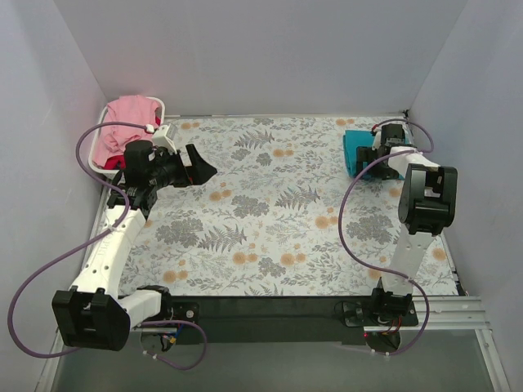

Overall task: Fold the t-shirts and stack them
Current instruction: Neatly place the folded tshirt to the corner

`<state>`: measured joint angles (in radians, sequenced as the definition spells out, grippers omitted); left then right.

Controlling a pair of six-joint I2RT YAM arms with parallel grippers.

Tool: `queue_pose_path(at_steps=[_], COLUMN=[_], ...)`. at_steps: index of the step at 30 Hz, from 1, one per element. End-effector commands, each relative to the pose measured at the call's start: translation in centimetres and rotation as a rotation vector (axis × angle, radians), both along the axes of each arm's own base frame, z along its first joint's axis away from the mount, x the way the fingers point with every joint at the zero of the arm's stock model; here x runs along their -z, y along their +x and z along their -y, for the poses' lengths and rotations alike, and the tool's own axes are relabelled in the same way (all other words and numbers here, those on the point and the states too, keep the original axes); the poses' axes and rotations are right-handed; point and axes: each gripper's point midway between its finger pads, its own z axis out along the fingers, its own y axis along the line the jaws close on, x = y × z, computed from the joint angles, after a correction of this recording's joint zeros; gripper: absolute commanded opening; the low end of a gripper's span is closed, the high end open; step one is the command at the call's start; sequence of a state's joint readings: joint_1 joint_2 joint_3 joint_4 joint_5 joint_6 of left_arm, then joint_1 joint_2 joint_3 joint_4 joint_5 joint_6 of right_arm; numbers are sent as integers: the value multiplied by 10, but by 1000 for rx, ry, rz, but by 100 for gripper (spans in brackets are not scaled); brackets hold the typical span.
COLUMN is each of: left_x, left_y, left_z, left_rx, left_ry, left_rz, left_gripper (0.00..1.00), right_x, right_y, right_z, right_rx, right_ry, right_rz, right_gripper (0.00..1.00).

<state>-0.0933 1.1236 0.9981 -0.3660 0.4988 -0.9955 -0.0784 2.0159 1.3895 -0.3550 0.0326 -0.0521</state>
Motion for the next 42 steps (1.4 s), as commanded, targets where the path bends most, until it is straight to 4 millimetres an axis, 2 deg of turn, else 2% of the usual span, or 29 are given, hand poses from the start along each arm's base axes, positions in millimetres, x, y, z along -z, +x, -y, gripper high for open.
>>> queue_pose_path(at_steps=[1,6,14,21,31,36,42], left_x=[-6,-1,-1,1,3,3,6], left_y=[2,3,4,4,5,6,7], left_z=[-2,-3,-7,-8,-7,-6,-7], left_rx=[6,6,1,2,8,11,10], left_ry=[10,18,37,42,37,36,43], left_rz=[9,-5,1,-5,-18,-18,-22], left_gripper=[93,96,97,98,98,98,98], right_x=[30,29,20,17,22,23,23], right_y=[-7,8,36,54,60,66,73], right_z=[9,5,13,15,41,44,38], right_rx=[-2,28,54,-8,-63,-82,-92], right_ry=[0,38,23,4,-80,-91,-63], right_rz=[-84,-66,-17,13,11,15,28], right_gripper=[98,98,98,98,98,98,98])
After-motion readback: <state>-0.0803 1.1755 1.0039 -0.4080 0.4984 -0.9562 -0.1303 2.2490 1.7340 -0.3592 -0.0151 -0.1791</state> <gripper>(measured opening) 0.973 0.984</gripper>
